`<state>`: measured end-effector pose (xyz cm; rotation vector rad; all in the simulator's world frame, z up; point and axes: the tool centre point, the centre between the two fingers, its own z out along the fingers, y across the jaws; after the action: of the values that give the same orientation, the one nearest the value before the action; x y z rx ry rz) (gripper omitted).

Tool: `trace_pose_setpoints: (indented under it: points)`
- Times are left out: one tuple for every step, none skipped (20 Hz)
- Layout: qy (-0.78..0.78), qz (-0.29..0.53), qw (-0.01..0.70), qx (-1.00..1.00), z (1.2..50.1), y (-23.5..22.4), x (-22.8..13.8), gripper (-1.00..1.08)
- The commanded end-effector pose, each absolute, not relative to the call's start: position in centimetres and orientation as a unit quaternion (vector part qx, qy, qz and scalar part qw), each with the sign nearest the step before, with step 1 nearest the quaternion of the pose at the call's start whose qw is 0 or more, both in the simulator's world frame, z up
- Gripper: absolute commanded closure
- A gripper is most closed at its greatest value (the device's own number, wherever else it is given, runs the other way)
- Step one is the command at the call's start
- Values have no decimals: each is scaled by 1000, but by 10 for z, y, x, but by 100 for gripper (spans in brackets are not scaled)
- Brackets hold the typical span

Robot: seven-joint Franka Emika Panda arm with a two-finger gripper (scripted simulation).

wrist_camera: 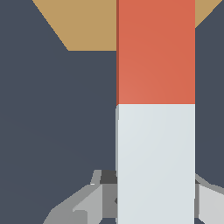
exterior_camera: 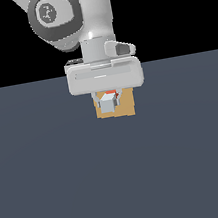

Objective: Insert the peg into the horizontal hole in a box.

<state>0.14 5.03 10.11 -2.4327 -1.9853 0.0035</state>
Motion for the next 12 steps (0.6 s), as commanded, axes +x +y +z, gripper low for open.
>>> trace_pose_setpoints:
  points:
    - [-633, -1, 0, -774, 103, 50, 4, 108]
    - [-633, -1, 0, -774, 103, 50, 4, 108]
    - [-633, -1, 0, -774, 103, 50, 4, 108]
    - [-633, -1, 0, -774, 103, 50, 4, 108]
    - [-633, 0, 0, -775, 102, 50, 3, 108]
    - [-633, 0, 0, -775, 102, 50, 3, 108]
    - [-633, 0, 0, -775, 102, 51, 3, 108]
    - [-633, 0, 0, -775, 102, 53, 4, 108]
    - [-633, 0, 0, -775, 102, 56, 4, 108]
    - [-633, 0, 0, -775, 102, 60, 5, 108]
    - [-633, 0, 0, -775, 102, 64, 5, 108]
    - [-633, 0, 0, -775, 102, 70, 6, 108]
